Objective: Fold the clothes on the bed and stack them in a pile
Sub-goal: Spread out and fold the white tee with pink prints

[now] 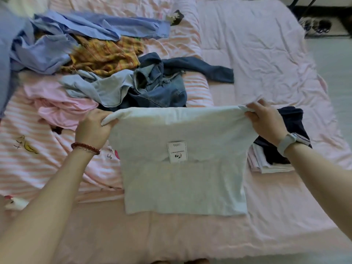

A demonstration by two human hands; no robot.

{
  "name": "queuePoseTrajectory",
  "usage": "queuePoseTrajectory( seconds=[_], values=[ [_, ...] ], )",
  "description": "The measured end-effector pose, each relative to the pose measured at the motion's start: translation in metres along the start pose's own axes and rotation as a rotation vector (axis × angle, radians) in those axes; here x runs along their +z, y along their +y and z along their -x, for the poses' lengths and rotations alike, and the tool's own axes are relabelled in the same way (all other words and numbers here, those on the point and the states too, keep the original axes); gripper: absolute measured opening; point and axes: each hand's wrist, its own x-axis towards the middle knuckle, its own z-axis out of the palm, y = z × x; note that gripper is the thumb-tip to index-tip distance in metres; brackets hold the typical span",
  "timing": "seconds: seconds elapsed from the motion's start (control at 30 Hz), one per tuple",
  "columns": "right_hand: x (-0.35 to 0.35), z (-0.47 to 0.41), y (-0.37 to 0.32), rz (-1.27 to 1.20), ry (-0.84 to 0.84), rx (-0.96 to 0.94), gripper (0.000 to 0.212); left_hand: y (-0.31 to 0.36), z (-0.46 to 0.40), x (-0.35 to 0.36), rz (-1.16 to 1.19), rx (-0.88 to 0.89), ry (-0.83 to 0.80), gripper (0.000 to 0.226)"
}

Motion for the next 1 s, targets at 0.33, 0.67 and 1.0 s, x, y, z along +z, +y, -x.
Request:
queuePoseTrajectory(
  seconds=[0.33,0.67,1.0],
  values=[
    [0.056,0.1,0.013,0.163,-0.14,-0.133,0.03,-0.065,0.1,0.053,-0.278,0.394,-0.046,0.033],
    [0.105,0.182,0.026,0.167,-0.294,-0.033,0.037,-0.087,0.171,0.085,-0.348,0.214,-0.409,0.037],
    [0.131,0.143,-0.026,0.065,-0.263,0.124,0.026,-0.056,0.097,0.104,0.037,-0.394,-0.014,0.044]
  ],
)
